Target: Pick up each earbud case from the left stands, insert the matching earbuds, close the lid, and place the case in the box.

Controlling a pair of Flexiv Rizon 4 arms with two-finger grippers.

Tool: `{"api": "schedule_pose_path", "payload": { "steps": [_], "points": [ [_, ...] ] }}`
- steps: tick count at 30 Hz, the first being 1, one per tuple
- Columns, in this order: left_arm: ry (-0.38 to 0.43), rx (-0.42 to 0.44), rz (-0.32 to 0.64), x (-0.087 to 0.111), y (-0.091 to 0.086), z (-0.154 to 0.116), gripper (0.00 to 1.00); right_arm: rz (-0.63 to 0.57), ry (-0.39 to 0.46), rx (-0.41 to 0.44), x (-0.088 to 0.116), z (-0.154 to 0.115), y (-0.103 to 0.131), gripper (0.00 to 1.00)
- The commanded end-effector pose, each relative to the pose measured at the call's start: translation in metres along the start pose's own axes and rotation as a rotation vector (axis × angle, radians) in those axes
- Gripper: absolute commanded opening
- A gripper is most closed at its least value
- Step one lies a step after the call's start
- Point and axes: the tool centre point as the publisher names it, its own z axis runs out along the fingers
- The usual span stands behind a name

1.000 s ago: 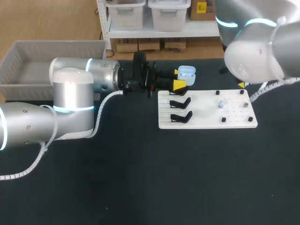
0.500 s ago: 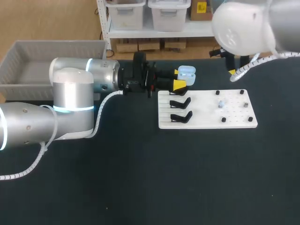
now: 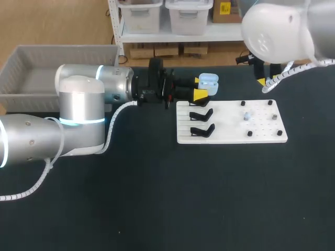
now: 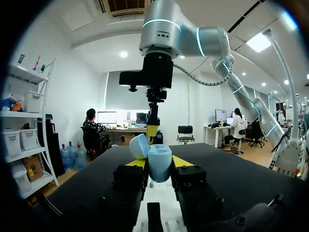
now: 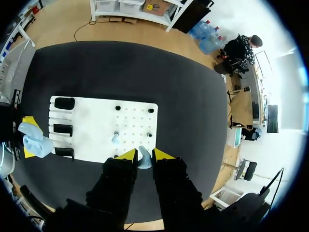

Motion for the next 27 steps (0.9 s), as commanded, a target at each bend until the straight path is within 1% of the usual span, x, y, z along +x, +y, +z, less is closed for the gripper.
{"api": "schedule_pose_path", "payload": {
  "steps": [1,2,4,7,9,13,16,18,20,22,23,25,27],
  "points": [
    [-0.006,0.002,-0.001,0.003,0.001,0.0,0.0,0.004,-0.019,-0.009,0.001,-0.008,0.005,0.0],
    [-0.006,0.002,-0.001,0.003,0.001,0.0,0.0,0.016,-0.021,-0.038,0.002,-0.017,0.006,0.0],
    [-0.006,0.002,-0.001,0.003,0.001,0.0,0.0,0.042,-0.03,-0.061,0.003,-0.028,0.007,0.0],
    [-0.006,0.002,-0.001,0.003,0.001,0.0,0.0,0.061,-0.028,-0.038,0.008,-0.047,0.013,0.0],
    [-0.006,0.002,-0.001,0.003,0.001,0.0,0.0,0.096,-0.017,0.0,0.011,-0.056,0.017,0.0],
    [-0.006,0.002,-0.001,0.003,0.001,0.0,0.0,0.184,0.005,0.018,0.014,-0.073,0.027,0.0],
    [-0.006,0.002,-0.001,0.003,0.001,0.0,0.0,0.255,0.024,0.01,0.017,-0.085,0.038,0.0],
    [-0.006,0.002,-0.001,0.003,0.001,0.0,0.0,0.305,0.043,0.011,0.017,-0.088,0.047,0.0],
    [-0.006,0.002,-0.001,0.003,0.001,0.0,0.0,0.332,0.061,0.037,0.017,-0.088,0.056,0.0],
    [-0.006,0.002,-0.001,0.003,0.001,0.0,0.0,0.366,0.071,0.009,0.016,-0.089,0.064,0.0],
    [-0.006,0.002,-0.001,0.003,0.001,0.0,0.0,0.377,0.078,0.017,0.016,-0.088,0.066,0.0],
    [-0.006,0.002,-0.001,0.003,0.001,0.0,0.0,0.398,0.088,-0.018,0.015,-0.088,0.072,0.0],
    [-0.006,0.002,-0.001,0.003,0.001,0.0,0.0,0.415,0.09,-0.026,0.014,-0.088,0.076,0.0]
  ]
}}
